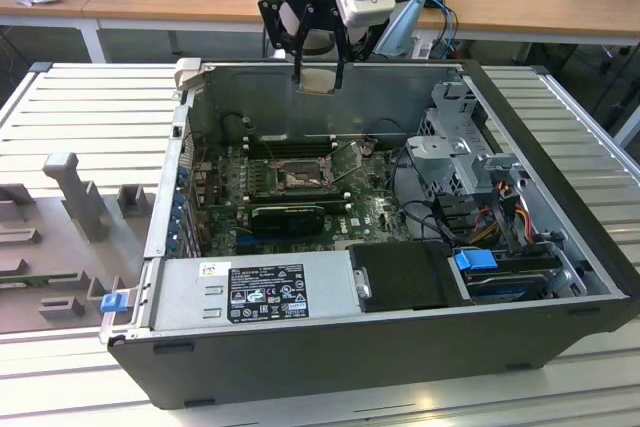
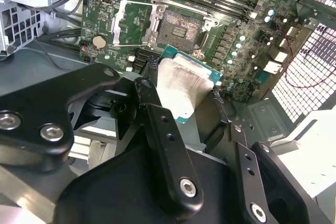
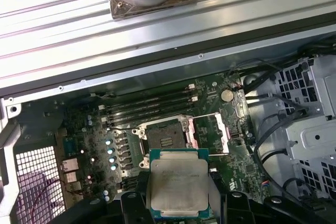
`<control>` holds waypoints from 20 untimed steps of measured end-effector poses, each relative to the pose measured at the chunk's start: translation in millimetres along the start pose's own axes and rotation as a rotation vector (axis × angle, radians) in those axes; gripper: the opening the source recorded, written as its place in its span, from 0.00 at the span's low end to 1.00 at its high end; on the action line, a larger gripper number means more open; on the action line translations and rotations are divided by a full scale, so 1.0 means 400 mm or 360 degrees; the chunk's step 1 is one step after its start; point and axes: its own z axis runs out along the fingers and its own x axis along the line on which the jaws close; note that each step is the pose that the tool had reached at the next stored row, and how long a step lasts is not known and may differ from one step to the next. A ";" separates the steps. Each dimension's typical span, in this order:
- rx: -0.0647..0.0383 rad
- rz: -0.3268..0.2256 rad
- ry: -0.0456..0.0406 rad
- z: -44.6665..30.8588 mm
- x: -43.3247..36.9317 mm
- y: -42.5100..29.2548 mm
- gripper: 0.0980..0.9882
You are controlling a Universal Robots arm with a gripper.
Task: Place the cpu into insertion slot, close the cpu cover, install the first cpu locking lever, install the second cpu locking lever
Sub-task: 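Place the cpu into insertion slot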
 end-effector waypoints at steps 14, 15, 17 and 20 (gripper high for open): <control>-0.0001 0.0062 -0.0006 0.000 0.000 0.000 0.48; -0.0001 0.0067 -0.0006 0.000 0.000 0.000 0.48; -0.0001 0.0073 -0.0006 0.000 0.000 0.000 0.48; -0.0002 0.0082 -0.0007 0.000 0.000 0.000 0.48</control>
